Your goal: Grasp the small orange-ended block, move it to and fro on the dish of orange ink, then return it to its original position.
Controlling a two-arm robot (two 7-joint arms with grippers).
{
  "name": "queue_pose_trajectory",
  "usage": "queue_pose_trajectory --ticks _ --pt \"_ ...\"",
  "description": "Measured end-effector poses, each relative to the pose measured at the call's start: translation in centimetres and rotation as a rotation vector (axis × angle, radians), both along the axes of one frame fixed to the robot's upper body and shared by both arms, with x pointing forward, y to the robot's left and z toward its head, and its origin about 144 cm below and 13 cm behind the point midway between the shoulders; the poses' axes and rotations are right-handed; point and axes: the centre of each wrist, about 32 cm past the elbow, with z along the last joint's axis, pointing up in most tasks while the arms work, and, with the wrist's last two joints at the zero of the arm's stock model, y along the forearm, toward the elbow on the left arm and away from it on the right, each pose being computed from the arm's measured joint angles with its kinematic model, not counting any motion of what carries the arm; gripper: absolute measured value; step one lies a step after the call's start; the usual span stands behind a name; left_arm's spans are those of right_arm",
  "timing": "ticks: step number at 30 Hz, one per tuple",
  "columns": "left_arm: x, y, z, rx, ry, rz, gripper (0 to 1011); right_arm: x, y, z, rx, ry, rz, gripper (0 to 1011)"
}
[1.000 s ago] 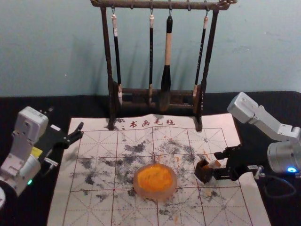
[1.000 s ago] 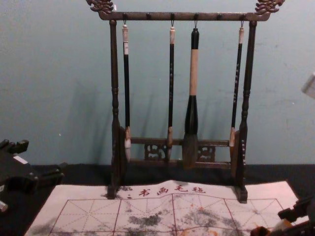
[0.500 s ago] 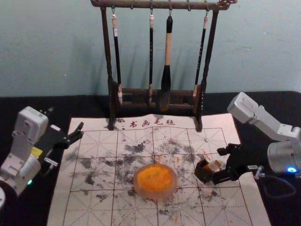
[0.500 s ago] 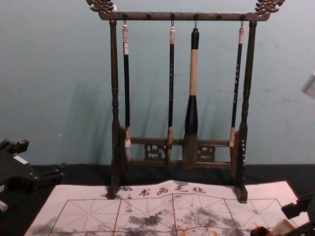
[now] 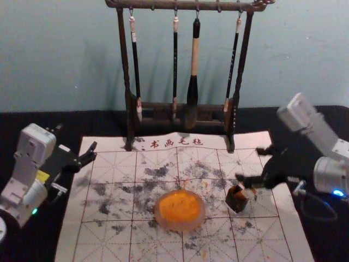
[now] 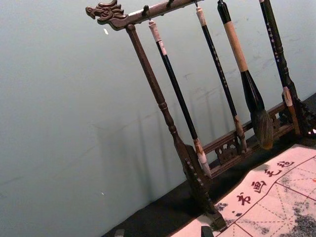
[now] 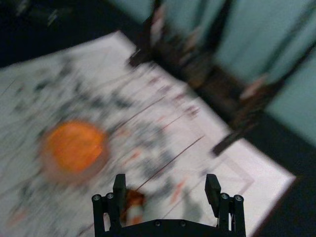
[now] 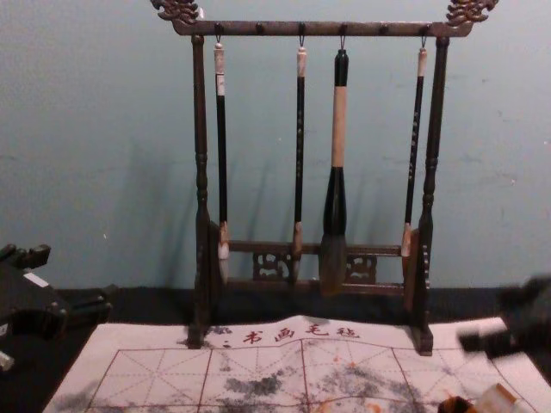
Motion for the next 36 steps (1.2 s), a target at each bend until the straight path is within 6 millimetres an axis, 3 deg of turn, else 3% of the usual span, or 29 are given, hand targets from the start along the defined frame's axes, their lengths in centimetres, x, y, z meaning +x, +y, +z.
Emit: queue_pose_trajectory --ticks 12,19,26,36 --pt "0.0 0.0 0.0 0.0 0.0 0.0 1002 -3.0 0.6 -2.6 0.095 -0.292 -0.401 1003" --pt "0.0 0.0 0.0 0.0 0.0 0.0 1001 -3.9 1.6 -6.5 0.046 -0.355 -0.568 1002" --pt "0.0 0.0 0.0 0.0 0.0 0.0 1001 -4.4 2.3 -9.4 0.006 -0.338 -0.618 1003" --pt "0.0 0.0 0.0 0.0 0.0 0.0 1001 -4.5 2.3 -10.0 -0.005 -0.333 -0.626 1003"
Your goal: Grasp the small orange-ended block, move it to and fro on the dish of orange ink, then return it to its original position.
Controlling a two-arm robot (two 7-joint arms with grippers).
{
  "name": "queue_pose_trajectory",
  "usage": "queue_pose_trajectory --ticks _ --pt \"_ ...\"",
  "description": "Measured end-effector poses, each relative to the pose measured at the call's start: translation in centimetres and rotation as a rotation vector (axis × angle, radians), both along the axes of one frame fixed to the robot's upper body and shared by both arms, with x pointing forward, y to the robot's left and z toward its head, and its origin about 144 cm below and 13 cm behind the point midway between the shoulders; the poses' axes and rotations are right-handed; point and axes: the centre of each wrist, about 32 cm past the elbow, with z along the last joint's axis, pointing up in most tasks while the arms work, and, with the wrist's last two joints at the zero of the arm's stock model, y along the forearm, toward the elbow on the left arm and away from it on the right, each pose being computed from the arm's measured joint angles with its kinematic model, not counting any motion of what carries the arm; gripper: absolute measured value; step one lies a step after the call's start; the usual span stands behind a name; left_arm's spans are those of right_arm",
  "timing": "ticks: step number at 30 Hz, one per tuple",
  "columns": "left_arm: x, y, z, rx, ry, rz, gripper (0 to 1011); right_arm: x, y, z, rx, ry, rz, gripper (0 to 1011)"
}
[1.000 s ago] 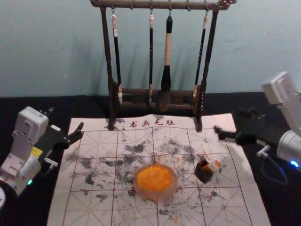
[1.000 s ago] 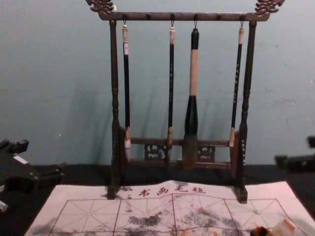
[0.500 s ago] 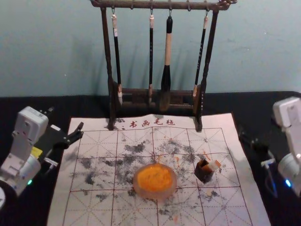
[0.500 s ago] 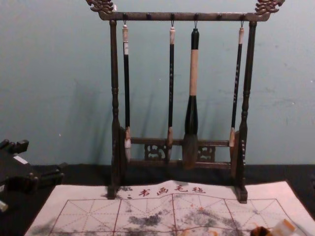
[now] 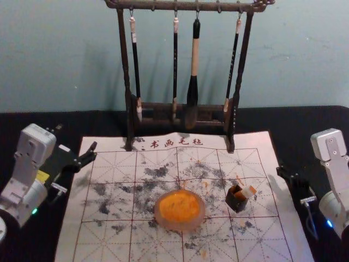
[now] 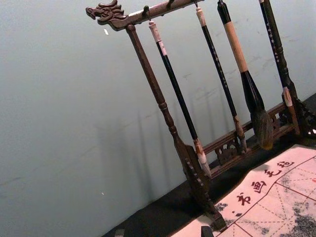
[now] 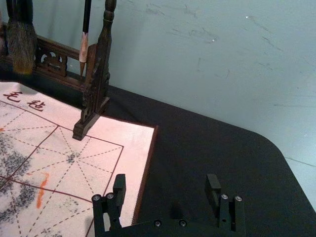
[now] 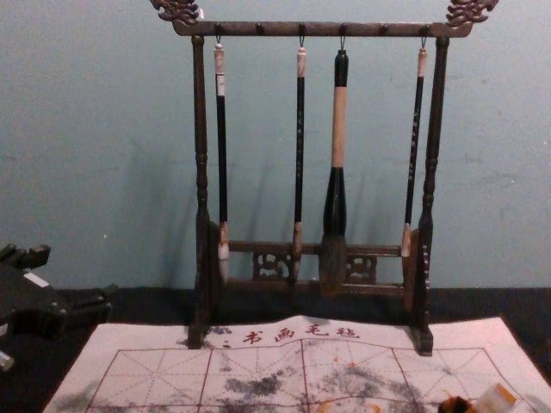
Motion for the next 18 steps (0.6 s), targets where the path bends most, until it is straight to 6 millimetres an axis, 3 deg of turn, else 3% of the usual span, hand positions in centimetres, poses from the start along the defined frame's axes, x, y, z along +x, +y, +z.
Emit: queue_pose_trajectory --ticks 18 --pt "0.0 0.0 0.0 0.0 0.0 0.0 1001 0.02 0.08 0.05 -0.002 -0.001 0.004 1003"
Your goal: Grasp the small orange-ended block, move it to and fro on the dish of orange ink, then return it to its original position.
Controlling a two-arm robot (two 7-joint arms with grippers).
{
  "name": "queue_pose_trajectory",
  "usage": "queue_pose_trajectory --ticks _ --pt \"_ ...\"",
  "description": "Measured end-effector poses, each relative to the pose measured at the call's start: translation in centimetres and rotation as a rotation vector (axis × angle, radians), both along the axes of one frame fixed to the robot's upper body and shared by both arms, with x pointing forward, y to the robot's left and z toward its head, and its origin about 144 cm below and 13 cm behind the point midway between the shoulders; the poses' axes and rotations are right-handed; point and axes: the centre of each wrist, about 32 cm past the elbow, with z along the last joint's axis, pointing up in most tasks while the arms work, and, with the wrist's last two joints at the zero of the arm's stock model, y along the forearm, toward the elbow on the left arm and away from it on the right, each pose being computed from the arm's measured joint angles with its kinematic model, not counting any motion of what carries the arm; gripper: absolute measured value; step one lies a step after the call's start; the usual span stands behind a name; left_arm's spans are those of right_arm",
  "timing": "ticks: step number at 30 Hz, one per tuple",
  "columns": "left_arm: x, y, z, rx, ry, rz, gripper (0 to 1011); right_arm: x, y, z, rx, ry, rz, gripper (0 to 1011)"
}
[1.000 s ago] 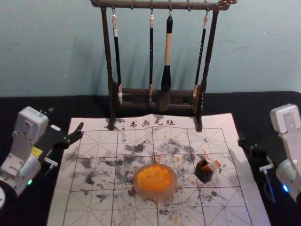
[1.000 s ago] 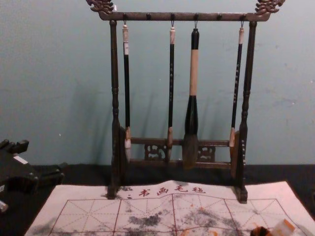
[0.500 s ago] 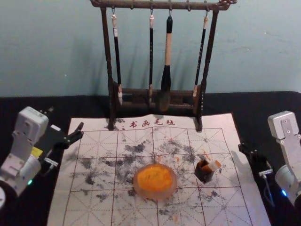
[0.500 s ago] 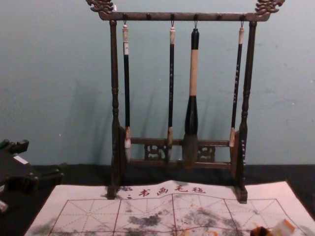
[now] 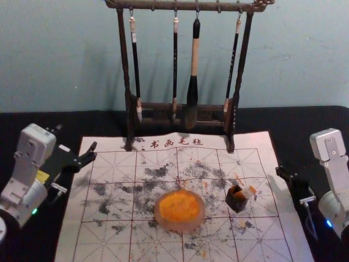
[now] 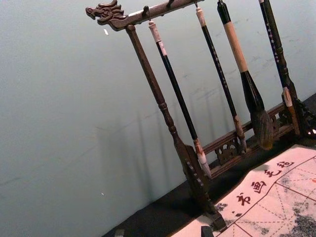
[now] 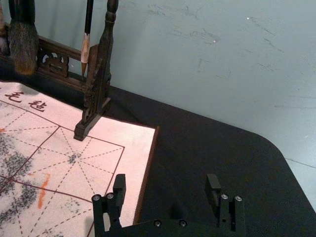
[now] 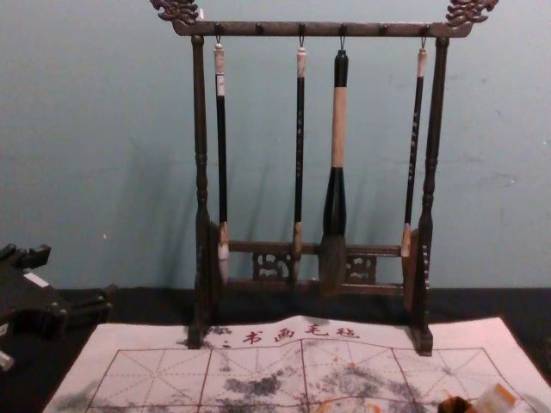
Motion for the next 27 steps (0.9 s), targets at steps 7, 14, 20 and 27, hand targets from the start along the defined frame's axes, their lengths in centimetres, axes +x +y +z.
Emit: queue_pose_trajectory --ticks 7,14,20,27 --pt "0.0 0.0 0.0 0.0 0.0 0.0 1001 0.01 0.03 0.02 0.0 0.0 0.001 1003" --pt "0.0 0.0 0.0 0.0 0.0 0.0 1001 0.01 0.03 0.02 0.0 0.0 0.001 1003" --pt "0.0 0.0 -0.01 0.0 0.0 0.0 1002 0.0 0.03 0.02 0.0 0.001 0.001 1002" --pt "0.0 0.0 0.0 0.0 0.0 0.0 1001 0.0 0.03 0.02 0.0 0.001 0.001 1002"
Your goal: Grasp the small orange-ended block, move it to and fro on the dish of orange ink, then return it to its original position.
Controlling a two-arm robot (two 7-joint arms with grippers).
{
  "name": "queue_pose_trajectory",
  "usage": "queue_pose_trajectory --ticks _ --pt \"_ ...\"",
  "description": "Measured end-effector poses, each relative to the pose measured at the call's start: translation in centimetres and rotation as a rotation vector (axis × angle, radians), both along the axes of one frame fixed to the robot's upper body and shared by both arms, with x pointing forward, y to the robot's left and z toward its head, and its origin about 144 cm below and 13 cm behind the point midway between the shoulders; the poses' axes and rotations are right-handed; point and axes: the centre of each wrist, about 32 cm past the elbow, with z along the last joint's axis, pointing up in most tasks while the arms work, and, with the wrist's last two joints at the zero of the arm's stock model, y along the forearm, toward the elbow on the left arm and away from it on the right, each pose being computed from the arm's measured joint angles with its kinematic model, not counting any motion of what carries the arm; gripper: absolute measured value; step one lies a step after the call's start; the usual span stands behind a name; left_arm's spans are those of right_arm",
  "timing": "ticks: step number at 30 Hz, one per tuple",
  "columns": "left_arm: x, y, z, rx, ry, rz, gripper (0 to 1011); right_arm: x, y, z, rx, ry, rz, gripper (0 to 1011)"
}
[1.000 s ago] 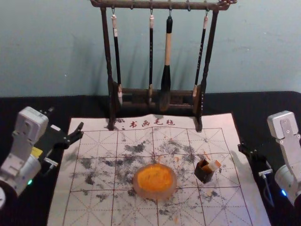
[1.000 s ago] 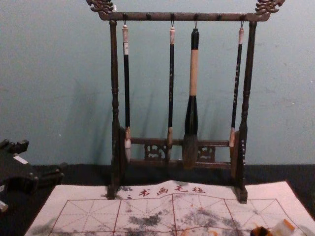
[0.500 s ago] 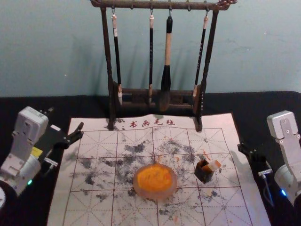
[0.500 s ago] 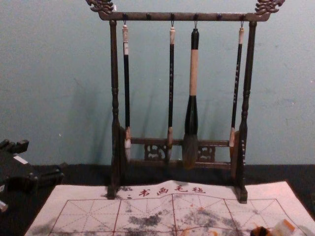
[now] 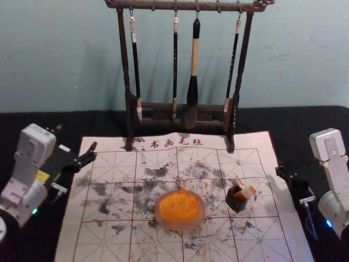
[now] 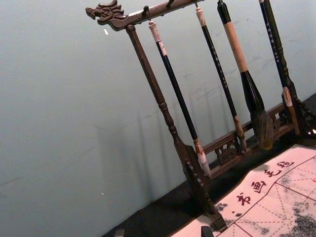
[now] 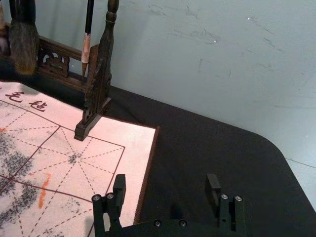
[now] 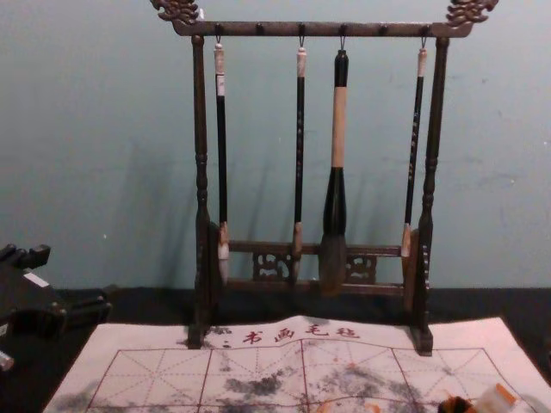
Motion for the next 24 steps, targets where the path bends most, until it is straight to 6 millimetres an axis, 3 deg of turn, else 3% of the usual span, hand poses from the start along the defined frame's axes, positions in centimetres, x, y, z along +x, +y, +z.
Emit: queue_pose_trajectory --ticks 24 --pt "0.0 0.0 0.0 0.0 0.0 0.0 1001 0.0 0.0 0.0 0.0 0.0 0.0 1002"
